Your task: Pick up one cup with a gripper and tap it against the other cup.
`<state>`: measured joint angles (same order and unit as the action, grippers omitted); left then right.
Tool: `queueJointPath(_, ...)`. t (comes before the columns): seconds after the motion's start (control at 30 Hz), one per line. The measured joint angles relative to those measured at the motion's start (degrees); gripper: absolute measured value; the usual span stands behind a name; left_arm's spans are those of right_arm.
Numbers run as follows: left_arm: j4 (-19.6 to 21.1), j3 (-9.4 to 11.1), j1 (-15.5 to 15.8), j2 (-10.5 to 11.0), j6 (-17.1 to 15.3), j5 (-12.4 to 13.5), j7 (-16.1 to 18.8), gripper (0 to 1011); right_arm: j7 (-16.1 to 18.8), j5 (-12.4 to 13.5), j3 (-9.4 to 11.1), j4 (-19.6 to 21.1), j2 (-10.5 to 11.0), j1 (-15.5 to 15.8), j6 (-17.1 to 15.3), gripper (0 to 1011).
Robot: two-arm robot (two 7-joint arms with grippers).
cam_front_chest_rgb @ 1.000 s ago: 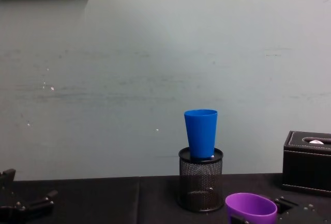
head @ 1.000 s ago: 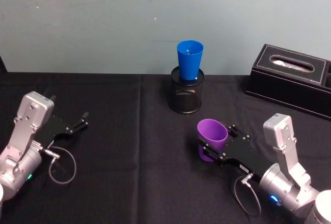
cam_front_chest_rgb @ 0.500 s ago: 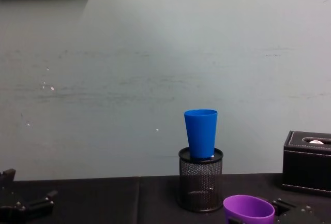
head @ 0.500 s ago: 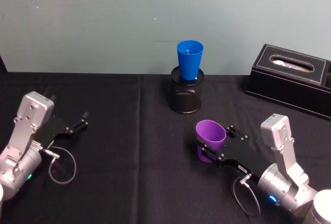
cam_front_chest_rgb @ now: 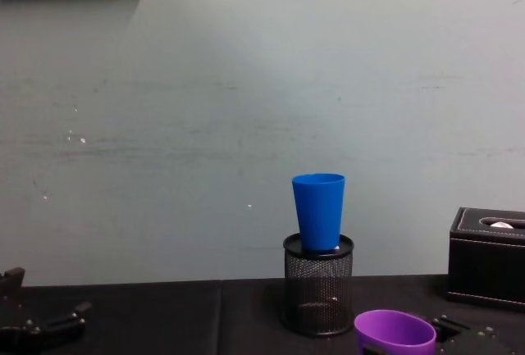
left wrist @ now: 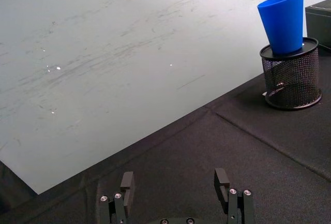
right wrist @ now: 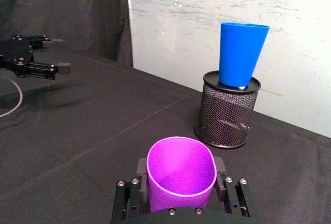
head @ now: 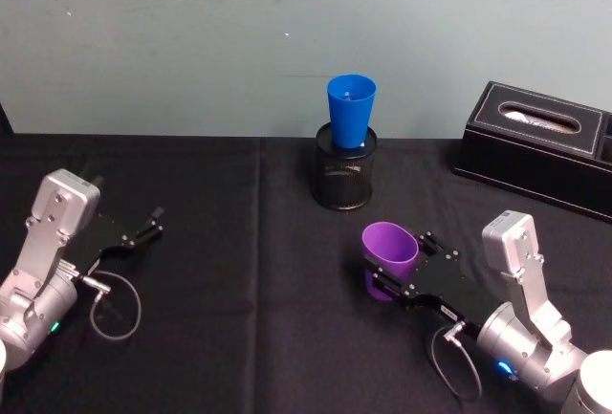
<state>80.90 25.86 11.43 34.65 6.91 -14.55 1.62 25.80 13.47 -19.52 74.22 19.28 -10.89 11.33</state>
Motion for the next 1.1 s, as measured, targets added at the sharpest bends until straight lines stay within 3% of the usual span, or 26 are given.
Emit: queueJointPath(1.1,0.00,0.00,0.00,0.00,0.00,0.00,0.00,1012,-0.02,0.05,0.03,0.10,0.00,0.04,-0.01,738)
